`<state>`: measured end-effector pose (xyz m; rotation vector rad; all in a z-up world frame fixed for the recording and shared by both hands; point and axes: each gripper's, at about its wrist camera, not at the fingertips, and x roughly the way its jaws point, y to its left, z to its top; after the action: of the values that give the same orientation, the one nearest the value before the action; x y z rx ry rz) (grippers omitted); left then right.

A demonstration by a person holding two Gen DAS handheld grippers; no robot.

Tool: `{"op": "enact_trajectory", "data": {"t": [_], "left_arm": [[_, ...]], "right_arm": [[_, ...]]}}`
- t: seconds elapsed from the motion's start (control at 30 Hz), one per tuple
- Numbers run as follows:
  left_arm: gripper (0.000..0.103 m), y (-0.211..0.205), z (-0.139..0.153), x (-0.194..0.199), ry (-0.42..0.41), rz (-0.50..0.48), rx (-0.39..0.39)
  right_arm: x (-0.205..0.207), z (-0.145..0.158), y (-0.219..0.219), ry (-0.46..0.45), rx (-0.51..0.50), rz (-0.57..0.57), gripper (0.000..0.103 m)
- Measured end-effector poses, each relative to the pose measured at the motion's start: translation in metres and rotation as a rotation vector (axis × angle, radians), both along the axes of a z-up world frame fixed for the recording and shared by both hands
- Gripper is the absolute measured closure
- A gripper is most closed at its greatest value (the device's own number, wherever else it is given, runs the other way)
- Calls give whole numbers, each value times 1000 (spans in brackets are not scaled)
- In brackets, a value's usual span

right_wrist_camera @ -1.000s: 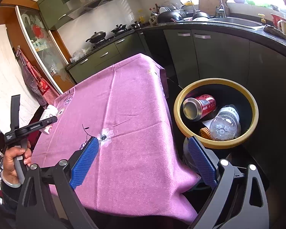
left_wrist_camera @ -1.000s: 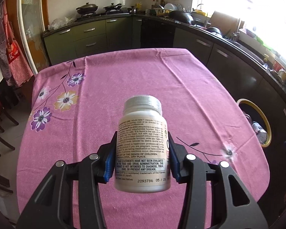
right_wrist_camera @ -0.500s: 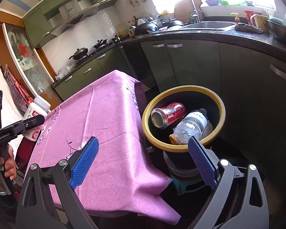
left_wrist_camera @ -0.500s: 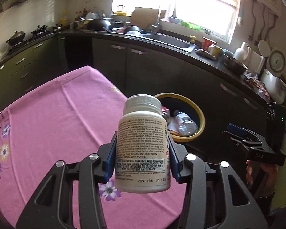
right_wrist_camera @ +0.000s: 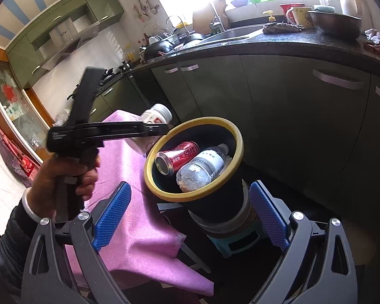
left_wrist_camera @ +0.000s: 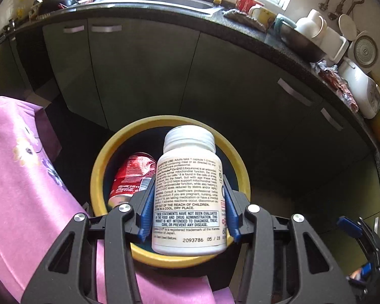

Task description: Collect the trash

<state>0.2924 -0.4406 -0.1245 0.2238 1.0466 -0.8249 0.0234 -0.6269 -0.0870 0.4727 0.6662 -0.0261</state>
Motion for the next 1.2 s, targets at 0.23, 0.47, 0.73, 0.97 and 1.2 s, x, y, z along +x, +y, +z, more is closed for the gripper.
{"op": "enact_trajectory", "data": {"t": [0.23,0.47,0.73,0.97,1.2], "left_arm": [[38,-12,-22,21,37,74,38],[19,90,53,-43,-126,93,-146],[7,265,99,-153,-322,320,-188],[7,371,114,-240,-519,599,-117],[7,406,128,-285,-619,715,-57]], "right_arm": [[5,3,7,-12,13,9,9],[11,6,26,-14,-5,52,9],[13,12,66,-31,-39,147,9],[12,19,112,-52,-85,255,9],[-16,42,146,-133,-172,291,5]]}}
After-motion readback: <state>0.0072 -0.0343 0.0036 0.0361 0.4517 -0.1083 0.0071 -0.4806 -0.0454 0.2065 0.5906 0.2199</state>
